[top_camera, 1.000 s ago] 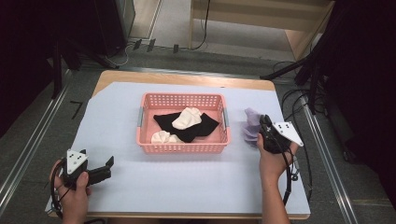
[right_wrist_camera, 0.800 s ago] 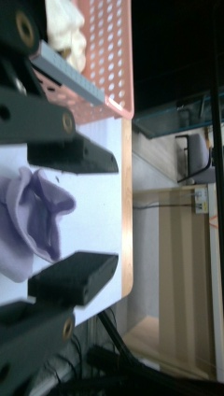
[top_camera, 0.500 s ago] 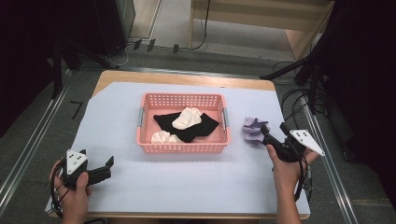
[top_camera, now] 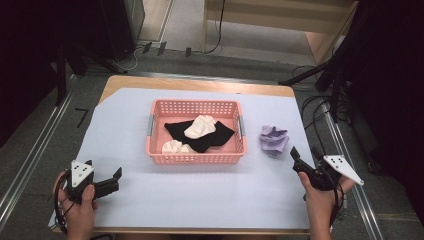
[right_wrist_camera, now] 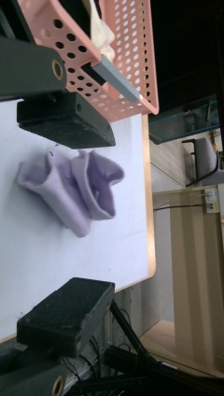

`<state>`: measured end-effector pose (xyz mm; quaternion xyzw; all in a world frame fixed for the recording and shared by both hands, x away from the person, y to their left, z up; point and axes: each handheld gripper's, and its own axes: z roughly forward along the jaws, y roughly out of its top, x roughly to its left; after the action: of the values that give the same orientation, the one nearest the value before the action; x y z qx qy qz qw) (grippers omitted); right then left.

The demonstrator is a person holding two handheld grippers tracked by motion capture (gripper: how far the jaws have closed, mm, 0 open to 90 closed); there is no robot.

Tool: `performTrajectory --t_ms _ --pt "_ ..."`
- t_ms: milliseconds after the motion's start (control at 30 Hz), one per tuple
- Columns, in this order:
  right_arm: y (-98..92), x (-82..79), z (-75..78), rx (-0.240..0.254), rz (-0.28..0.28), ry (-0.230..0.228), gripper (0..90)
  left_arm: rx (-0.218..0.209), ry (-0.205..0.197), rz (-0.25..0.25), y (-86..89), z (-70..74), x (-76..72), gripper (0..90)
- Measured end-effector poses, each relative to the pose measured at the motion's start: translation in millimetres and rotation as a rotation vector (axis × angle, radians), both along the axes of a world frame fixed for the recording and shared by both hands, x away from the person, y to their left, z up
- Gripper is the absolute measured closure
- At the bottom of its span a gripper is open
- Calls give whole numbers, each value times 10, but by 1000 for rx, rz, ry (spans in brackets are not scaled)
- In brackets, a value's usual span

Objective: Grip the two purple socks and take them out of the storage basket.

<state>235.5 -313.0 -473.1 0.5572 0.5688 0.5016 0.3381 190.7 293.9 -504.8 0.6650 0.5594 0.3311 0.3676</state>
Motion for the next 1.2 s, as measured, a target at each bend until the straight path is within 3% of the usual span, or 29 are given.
performTrajectory --t_ms 400,733,1100,1200 --pt "-148 -228 -174 5 -13 26 252 2 -5 -2 1 0 -3 36" --pt "-416 -469 -288 15 -44 47 252 7 -7 -1 -3 -1 -4 37" --pt "-522 -633 -454 22 -51 93 269 7 -9 0 -2 1 -10 38" --pt "-516 -666 -513 3 -35 109 269 8 -6 -2 1 5 -13 38"
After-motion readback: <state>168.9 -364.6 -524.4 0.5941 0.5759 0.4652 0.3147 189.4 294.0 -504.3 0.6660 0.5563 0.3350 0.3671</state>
